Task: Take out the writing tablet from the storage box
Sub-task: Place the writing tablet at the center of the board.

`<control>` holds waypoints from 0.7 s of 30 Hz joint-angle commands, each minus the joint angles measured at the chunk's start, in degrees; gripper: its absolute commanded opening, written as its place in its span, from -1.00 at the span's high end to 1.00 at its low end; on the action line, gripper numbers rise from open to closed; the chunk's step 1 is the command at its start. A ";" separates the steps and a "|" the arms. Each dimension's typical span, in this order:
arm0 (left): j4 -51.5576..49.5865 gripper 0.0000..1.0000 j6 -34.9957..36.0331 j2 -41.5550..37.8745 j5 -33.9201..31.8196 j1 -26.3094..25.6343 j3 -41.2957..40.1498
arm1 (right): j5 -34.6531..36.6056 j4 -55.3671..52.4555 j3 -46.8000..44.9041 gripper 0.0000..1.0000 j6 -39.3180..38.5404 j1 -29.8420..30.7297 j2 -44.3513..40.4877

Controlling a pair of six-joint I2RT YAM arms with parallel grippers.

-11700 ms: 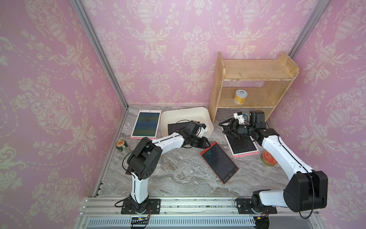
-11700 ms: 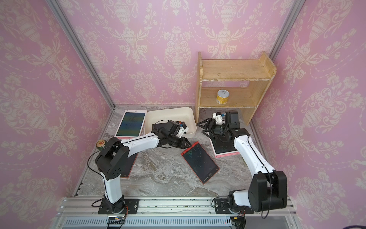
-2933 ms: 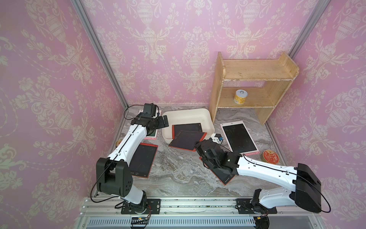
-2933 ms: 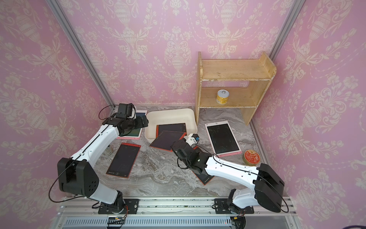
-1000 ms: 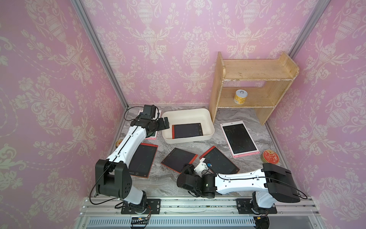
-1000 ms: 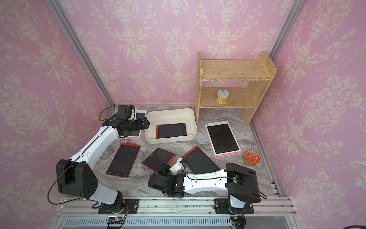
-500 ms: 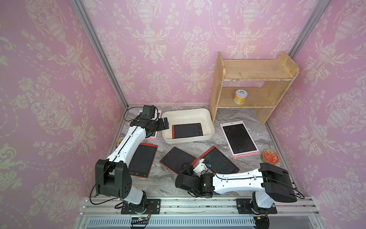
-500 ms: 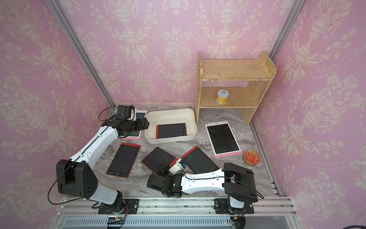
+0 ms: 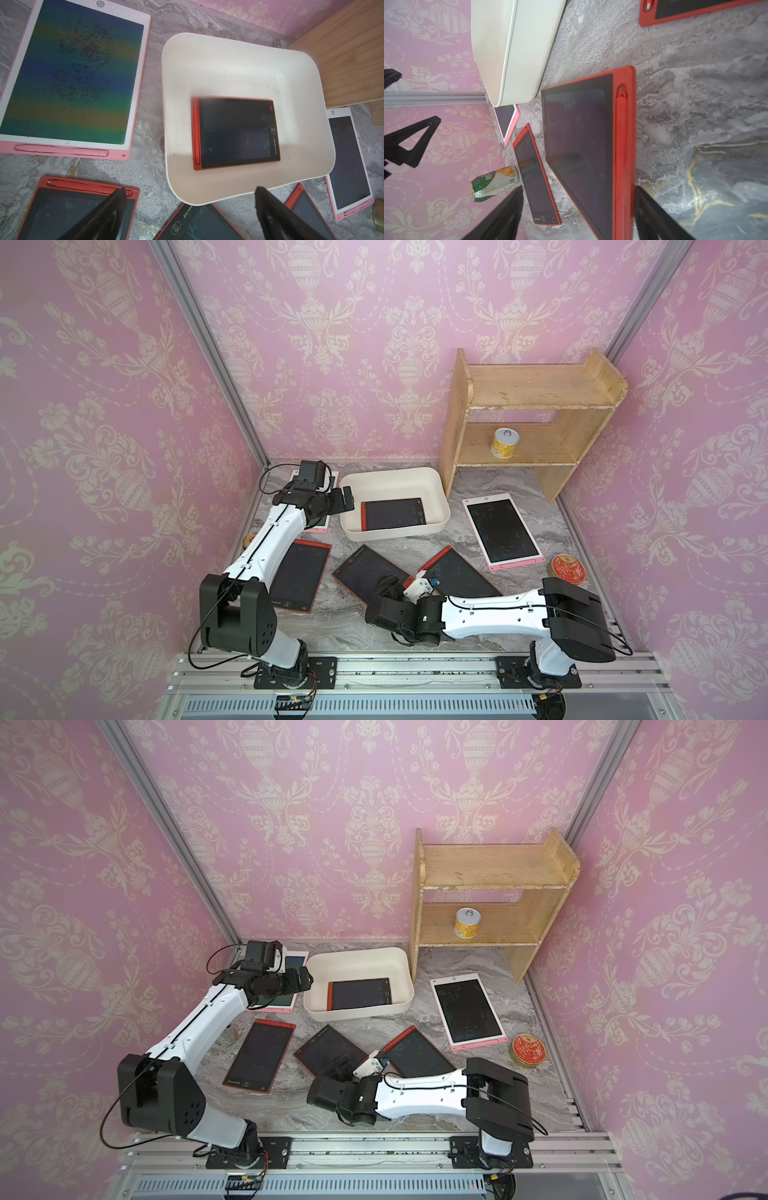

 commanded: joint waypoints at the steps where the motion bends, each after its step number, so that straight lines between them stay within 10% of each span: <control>1: -0.71 -0.99 1.10 -1.09 -0.50 0.80 -0.59 | -2.53 -2.59 2.22 -0.81 1.16 -1.40 0.45; 21: -10.34 -0.99 -0.19 -5.18 -5.09 0.98 2.38 | -9.61 -13.66 6.10 -0.99 -22.69 -9.88 -3.01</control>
